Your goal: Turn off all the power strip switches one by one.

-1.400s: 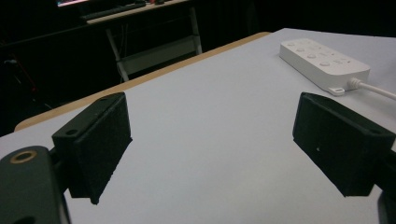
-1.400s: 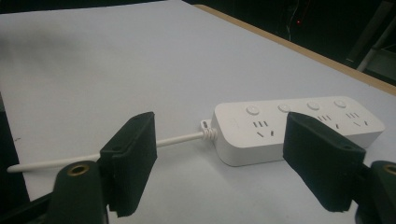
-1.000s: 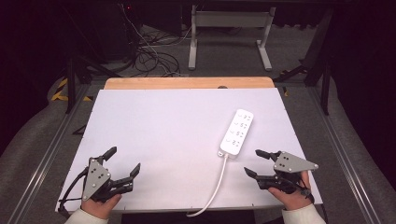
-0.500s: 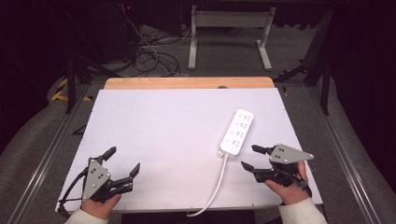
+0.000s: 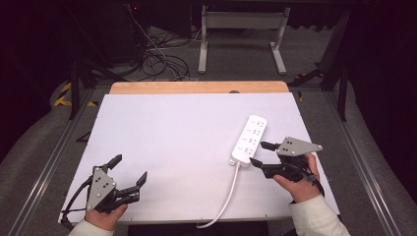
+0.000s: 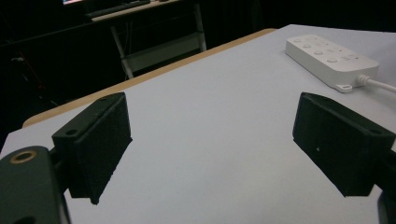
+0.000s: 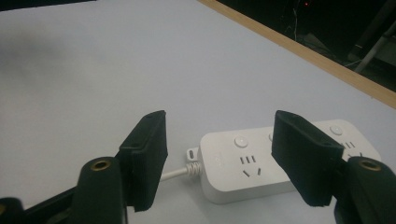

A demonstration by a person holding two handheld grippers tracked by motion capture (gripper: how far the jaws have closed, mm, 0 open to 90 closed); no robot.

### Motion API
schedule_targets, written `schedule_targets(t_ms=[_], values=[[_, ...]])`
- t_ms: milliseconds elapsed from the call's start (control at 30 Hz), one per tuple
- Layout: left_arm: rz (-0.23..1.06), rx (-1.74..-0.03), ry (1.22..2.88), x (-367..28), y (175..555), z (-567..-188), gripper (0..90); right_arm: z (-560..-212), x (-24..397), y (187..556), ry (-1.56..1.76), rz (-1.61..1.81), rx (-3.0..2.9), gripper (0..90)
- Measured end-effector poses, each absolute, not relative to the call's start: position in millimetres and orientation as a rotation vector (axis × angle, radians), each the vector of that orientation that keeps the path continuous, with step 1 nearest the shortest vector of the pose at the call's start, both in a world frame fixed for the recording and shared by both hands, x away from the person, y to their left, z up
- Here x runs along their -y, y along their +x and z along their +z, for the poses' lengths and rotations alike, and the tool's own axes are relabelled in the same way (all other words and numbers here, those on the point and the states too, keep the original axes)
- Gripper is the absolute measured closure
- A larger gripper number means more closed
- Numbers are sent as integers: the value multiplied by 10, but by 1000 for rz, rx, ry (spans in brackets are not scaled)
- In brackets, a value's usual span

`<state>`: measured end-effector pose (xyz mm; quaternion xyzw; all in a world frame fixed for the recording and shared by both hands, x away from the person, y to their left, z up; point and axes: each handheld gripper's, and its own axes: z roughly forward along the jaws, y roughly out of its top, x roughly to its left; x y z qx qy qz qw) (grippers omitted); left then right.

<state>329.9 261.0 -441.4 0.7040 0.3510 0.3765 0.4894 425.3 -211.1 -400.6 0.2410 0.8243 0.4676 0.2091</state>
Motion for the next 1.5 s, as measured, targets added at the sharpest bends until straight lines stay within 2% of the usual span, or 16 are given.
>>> schedule_targets(t_ms=[767,900,1000,1033,1067,1167,1200,1267,1300,1333,1500], values=[[916,-861,1709,-2614,3299,-4416,121,-3940,1731,4715,658,1263,-2355,391],[916,-860,1708,-2616,3297,-4415,121,-3959,1681,4759,653,1259,-2366,419],[916,-858,1708,-2617,3297,-4415,121,-3976,1674,4784,653,1240,-2378,508],[914,-859,1708,-2616,3296,-4416,121,-3982,1676,4791,660,1243,-2387,562],[916,-858,1709,-2617,3296,-4415,121,-3987,1683,4813,659,1253,-2414,667],[917,-858,1710,-2614,3297,-4415,121,-3988,1679,4834,673,1243,-2452,704],[916,-858,1708,-2613,3297,-4416,121,-3991,1671,4858,680,1228,-2478,753],[916,-856,1709,-2612,3297,-4415,121,-3995,1667,4875,681,1219,-2487,782],[919,-857,1712,-2613,3296,-4414,121,-3999,1665,4895,684,1200,-2492,816],[919,-857,1712,-2613,3296,-4414,121,-4012,1670,4948,716,1186,-2518,900],[909,-859,1715,-2613,3305,-4420,121,-4013,1667,5054,757,1126,-2583,900]])
